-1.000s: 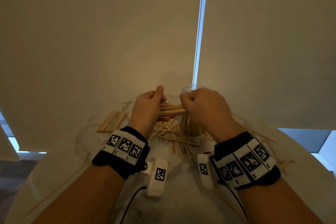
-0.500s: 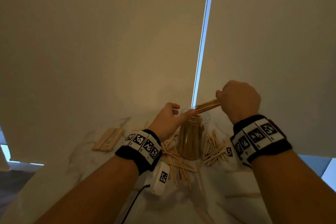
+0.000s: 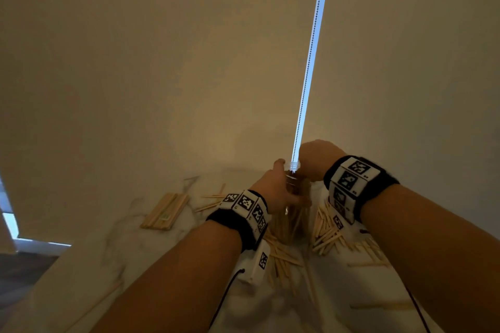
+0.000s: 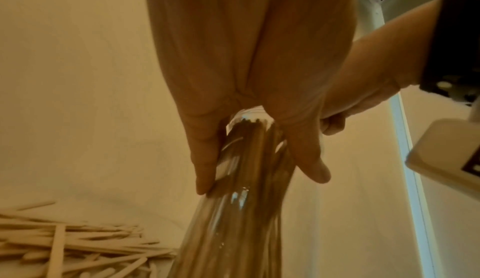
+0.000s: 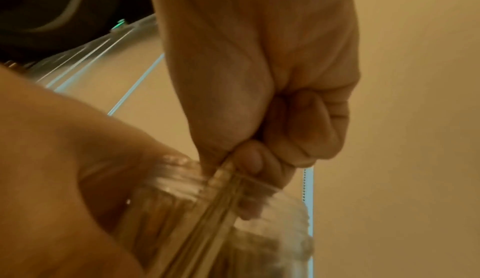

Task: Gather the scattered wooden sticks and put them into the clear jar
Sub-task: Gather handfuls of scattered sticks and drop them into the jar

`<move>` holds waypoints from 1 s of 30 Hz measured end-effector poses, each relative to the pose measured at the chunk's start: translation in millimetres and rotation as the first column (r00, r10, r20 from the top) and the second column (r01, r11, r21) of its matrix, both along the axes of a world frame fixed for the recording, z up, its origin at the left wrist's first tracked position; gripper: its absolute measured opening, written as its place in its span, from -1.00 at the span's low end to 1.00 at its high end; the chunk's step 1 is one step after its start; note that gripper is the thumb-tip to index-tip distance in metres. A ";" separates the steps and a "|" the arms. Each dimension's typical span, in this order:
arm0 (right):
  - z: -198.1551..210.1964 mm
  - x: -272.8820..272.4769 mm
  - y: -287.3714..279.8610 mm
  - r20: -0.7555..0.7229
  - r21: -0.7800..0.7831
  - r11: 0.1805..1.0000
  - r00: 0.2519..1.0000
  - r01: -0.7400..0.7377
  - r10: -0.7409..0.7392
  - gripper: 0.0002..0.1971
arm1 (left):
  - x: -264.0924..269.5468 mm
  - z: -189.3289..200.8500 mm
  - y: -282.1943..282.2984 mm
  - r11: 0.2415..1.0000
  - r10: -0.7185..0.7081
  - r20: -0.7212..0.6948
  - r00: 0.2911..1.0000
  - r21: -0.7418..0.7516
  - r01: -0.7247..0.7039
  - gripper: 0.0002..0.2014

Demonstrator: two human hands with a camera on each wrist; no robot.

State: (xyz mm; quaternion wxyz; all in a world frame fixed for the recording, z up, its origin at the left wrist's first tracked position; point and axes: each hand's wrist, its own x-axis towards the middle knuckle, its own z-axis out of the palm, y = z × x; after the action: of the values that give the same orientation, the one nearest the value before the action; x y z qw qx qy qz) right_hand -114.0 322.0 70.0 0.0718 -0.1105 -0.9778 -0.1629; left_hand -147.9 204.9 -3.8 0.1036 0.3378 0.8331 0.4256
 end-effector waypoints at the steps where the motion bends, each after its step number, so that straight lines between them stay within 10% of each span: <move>1: 2.6 -1.1 2.3 -0.030 -0.045 0.999 0.999 0.026 -0.027 -0.82 | -1.5 -0.1 0.5 1.000 -0.003 0.000 1.000 0.003 0.003 0.16; 18: -0.9 -0.8 -13.9 0.093 -0.249 0.967 0.993 -0.045 0.070 -0.72 | -7.8 -5.7 -1.8 1.000 -0.010 0.005 1.000 0.002 0.010 0.19; 22: -1.8 -6.5 -3.1 -0.145 -0.347 0.934 0.989 -0.089 0.041 -0.79 | -9.8 -6.5 -0.7 1.000 -0.005 0.002 1.000 -0.008 0.005 0.17; 30: -20.0 -10.4 2.9 -0.157 -0.115 0.992 0.987 -0.057 0.039 -0.60 | -7.0 -5.4 -3.0 0.998 -0.046 0.033 0.998 0.050 0.044 0.12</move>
State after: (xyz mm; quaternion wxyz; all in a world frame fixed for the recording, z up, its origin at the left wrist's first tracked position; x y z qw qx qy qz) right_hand -124.4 325.0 50.0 0.1445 -0.1033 -0.9797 -0.0934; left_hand -154.9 201.9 -9.2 0.1190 0.3515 0.8127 0.4493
